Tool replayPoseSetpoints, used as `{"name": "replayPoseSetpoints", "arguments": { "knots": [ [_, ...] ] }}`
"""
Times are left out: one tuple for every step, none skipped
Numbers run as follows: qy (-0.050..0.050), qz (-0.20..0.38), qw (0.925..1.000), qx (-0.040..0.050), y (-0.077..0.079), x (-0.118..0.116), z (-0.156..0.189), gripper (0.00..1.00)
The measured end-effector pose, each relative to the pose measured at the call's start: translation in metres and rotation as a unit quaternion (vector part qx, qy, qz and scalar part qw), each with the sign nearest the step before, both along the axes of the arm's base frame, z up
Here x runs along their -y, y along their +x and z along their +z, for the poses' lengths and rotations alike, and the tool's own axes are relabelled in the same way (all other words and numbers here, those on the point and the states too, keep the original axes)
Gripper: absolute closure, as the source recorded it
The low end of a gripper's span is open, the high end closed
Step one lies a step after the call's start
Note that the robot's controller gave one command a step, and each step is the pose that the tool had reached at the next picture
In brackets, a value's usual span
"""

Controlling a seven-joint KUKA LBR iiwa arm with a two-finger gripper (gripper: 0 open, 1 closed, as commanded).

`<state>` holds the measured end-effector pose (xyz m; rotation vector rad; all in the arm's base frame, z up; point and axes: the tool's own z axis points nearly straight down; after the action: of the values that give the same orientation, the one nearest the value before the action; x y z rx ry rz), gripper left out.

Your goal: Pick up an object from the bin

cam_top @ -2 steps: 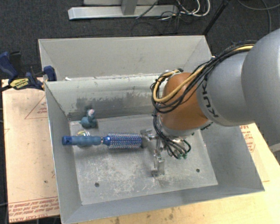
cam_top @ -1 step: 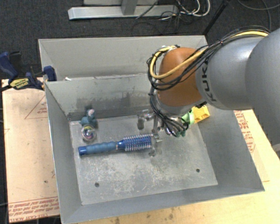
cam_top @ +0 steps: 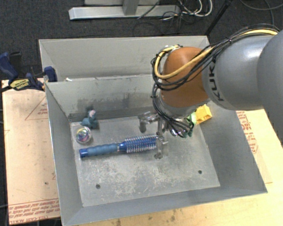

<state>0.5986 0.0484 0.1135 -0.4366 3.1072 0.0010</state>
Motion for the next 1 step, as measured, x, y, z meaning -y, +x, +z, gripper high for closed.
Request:
{"name": "replayPoseSetpoints", "arguments": {
  "knots": [
    [0.0,-0.024,0.9997,-0.0026,0.0095,0.0016,-0.0461,0.0]
  ]
}}
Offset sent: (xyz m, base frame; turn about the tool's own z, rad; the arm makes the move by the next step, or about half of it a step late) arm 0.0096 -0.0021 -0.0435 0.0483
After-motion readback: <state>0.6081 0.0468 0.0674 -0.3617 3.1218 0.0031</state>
